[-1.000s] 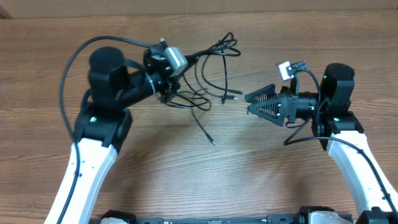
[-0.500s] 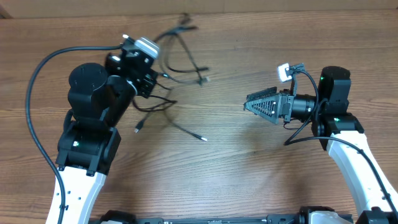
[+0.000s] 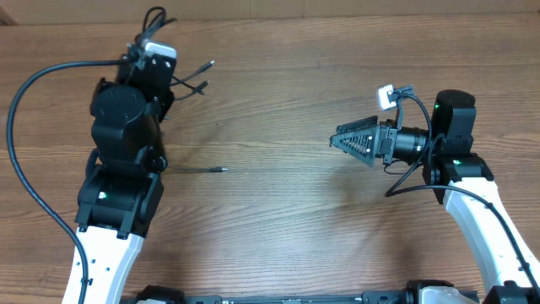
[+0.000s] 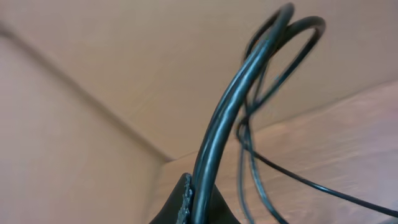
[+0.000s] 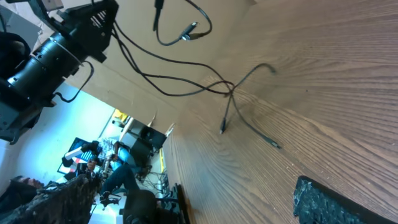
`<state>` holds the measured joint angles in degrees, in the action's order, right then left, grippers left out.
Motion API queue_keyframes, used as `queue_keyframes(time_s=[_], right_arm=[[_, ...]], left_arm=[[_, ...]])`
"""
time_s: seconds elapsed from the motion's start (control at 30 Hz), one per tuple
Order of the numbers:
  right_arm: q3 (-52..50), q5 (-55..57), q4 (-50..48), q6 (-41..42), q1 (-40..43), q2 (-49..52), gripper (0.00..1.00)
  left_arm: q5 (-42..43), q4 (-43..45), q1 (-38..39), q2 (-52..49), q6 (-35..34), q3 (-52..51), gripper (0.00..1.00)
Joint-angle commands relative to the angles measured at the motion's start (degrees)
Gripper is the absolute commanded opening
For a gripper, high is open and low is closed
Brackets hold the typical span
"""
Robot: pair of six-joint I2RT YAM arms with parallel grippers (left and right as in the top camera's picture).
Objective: Untangle cables
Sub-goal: 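Swing the left gripper with the cable bundle up and leftward, then lower the left gripper and lay the cables on the table center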
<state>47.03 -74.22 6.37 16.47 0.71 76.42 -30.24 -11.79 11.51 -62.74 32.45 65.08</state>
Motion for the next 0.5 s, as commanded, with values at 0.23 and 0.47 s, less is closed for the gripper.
queue_keyframes(time_s=[0.23, 0.47], right_arm=[[0.2, 0.9, 0.4, -0.5, 0.1, -0.1, 1.00], [0.2, 0.9, 0.4, -0.5, 0.1, -0.1, 1.00]], left_arm=[[3.9, 3.8, -0.3, 0.1, 2.5, 0.6, 0.04], [20.6, 0.3, 0.5, -8.3, -4.9, 0.6, 0.04]])
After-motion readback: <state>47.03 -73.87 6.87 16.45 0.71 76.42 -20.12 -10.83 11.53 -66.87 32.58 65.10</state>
